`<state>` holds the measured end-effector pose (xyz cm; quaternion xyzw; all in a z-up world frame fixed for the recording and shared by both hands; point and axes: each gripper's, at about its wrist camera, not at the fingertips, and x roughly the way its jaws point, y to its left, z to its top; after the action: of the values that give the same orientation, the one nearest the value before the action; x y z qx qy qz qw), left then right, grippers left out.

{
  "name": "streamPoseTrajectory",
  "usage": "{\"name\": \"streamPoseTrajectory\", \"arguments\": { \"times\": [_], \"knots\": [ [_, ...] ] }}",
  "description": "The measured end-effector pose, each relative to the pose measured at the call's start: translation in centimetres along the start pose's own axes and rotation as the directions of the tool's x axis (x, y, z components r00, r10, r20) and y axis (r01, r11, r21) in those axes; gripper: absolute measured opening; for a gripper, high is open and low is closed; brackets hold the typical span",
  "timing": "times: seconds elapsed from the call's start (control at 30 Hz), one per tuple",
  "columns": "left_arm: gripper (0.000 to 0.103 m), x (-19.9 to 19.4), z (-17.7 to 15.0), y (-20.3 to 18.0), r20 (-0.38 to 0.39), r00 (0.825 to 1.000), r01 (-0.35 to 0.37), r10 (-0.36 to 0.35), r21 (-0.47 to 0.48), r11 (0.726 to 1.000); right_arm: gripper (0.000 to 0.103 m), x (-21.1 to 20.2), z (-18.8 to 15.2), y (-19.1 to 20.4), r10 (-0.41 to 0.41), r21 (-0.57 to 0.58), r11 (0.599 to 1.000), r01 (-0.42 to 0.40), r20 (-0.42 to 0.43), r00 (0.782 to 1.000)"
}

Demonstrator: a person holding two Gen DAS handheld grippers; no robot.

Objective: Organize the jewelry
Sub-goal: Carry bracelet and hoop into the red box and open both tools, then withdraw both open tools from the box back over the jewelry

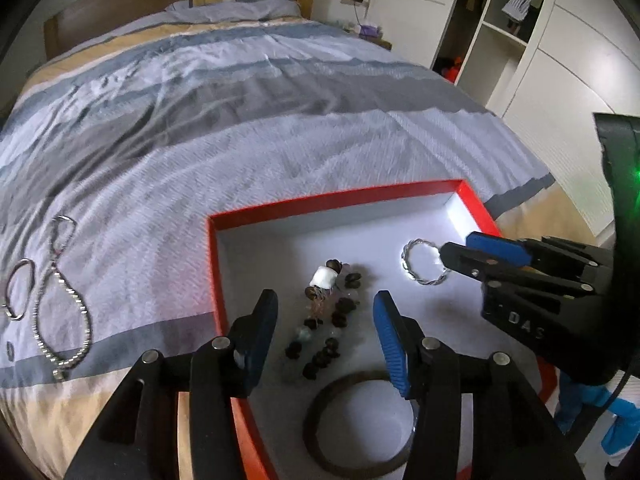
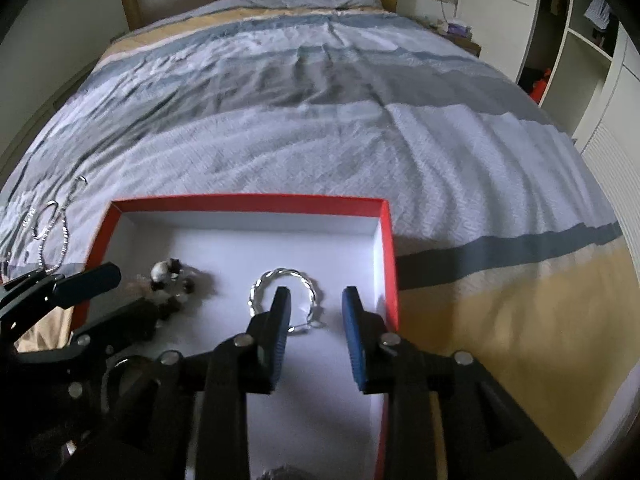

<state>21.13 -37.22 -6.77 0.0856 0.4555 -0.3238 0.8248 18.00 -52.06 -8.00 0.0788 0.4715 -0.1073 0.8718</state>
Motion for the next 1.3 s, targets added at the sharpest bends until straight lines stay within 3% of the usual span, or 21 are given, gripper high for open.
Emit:
{"name": "streamPoseTrajectory", "arguments": {
  "times": [0.23, 0.4, 0.67, 0.9, 0.97, 1.23, 1.3],
  "knots": [
    [0.054, -6.2, -0.5, -0.9, 0.114, 0.993, -0.02, 0.022, -0.013, 1.0, 0.027, -5.7, -0.9, 0.6, 0.026, 0.011, 1.0, -0.027, 0.08, 0.996],
    [0.057, -10.8, -1.6, -1.9, 0.176, 0.982, -0.064, 0.064, -0.008, 0.998, 0.036, -9.5, -2.4, 1.9, 0.049, 0.01, 0.999, -0.05, 0.128, 0.991],
    [0.064, -18.1, -4.4, -2.2, 0.272, 0.951, -0.149, 0.148, -0.016, 0.989, 0.037, -14.3, -5.9, 4.2, 0.079, 0.003, 0.997, -0.081, 0.168, 0.983],
    [0.071, -24.0, -7.0, -1.8, 0.36, 0.908, -0.21, 0.216, -0.054, 0.976, 0.037, -18.3, -8.0, 6.5, 0.095, -0.025, 0.995, -0.092, 0.208, 0.973],
    [0.073, -25.3, -7.7, -1.8, 0.378, 0.897, -0.222, 0.229, -0.062, 0.973, 0.042, -19.6, -8.6, 7.2, 0.095, -0.035, 0.995, -0.09, 0.224, 0.97],
    [0.079, -29.8, -11.7, -0.6, 0.407, 0.866, -0.279, 0.291, -0.091, 0.956, 0.046, -24.0, -10.8, 10.0, 0.097, -0.061, 0.995, -0.083, 0.28, 0.955],
    [0.083, -30.5, -12.7, -0.1, 0.391, 0.868, -0.295, 0.306, -0.09, 0.951, 0.046, -25.1, -11.5, 10.9, 0.089, -0.069, 0.995, -0.072, 0.295, 0.951]
  ]
}}
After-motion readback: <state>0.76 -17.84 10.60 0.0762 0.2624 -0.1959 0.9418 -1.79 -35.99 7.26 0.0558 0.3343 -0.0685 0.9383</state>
